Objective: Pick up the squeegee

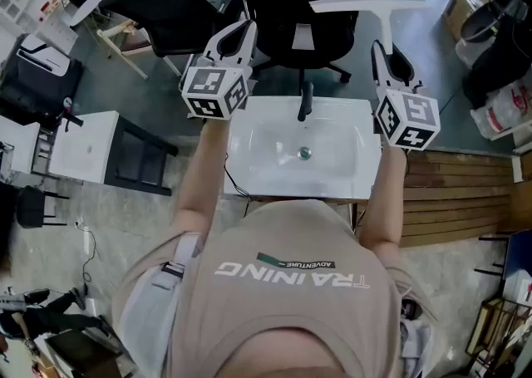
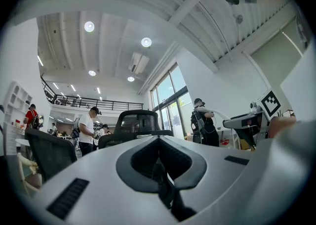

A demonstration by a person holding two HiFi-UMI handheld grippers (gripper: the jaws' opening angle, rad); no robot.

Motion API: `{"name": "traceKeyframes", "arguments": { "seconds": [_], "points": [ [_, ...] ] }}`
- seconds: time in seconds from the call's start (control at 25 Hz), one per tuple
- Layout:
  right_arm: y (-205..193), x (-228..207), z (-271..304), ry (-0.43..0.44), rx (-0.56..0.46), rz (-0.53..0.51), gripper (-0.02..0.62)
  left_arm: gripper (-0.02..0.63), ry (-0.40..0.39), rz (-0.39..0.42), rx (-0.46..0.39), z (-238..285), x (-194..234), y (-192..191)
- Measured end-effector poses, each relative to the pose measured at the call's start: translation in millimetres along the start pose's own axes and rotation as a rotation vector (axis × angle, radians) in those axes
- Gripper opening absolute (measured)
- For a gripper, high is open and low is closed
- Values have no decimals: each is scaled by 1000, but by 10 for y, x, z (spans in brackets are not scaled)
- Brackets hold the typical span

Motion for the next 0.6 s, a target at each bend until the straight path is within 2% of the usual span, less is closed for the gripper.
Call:
{"name": "traceKeyframes", "arguments": {
  "seconds": [0.6],
  "points": [
    [34, 65, 24, 23, 2, 0, 97, 12, 24, -1, 20, -125, 69, 7]
  ]
}}
Point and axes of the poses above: the fingertips, and each gripper's own axes: z forward along the fingers, x to its left, y out of its top, the point moved 9 cm from there along -z, backward along the fingers, and after that the axes turned 12 degrees about -x, right-handed, at the moved point
